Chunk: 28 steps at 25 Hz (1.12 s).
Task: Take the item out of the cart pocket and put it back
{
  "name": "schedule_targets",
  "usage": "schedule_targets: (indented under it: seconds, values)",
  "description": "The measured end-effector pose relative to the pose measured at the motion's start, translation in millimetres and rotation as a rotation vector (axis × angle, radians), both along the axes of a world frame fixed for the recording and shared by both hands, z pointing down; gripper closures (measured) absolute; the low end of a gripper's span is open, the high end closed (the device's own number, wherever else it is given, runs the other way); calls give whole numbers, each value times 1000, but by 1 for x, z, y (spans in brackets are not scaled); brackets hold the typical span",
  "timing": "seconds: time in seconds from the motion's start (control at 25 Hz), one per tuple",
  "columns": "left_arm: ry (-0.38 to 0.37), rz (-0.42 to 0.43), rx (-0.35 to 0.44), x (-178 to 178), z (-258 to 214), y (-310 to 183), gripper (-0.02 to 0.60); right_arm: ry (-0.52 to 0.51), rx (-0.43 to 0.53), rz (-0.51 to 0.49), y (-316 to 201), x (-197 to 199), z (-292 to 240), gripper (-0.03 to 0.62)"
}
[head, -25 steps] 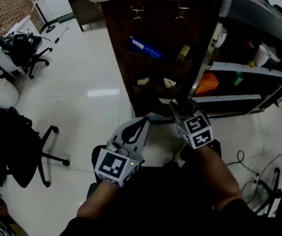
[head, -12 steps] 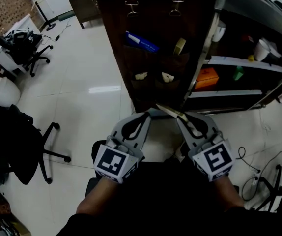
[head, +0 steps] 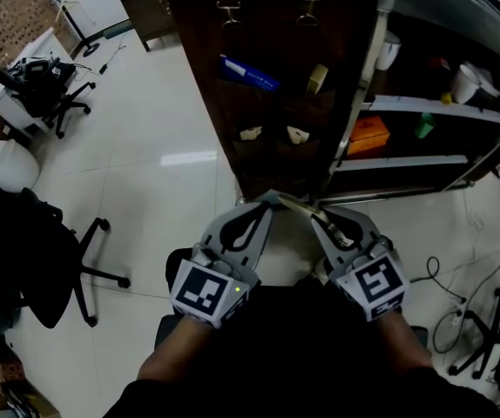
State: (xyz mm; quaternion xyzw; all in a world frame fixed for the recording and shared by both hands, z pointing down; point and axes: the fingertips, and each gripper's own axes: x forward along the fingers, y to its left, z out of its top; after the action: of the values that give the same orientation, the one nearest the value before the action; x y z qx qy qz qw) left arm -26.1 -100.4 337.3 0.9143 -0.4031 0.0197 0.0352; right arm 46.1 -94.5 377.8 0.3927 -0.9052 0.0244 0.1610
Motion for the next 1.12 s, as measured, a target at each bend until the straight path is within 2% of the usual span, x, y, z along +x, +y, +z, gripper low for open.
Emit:
schedule_targets:
  seconds: [0.24,0.4,1.12]
  values:
    - [-32,27,10,6,3,2,581,-10,-5,4,-4,-2,1,520]
    - [-23,41,-13,8,6,2,581,-17,0,15,-7,0,1,520]
    - [-17,6,-21,-1,9,-3,581,-6,11,18,-12,2,-3,520]
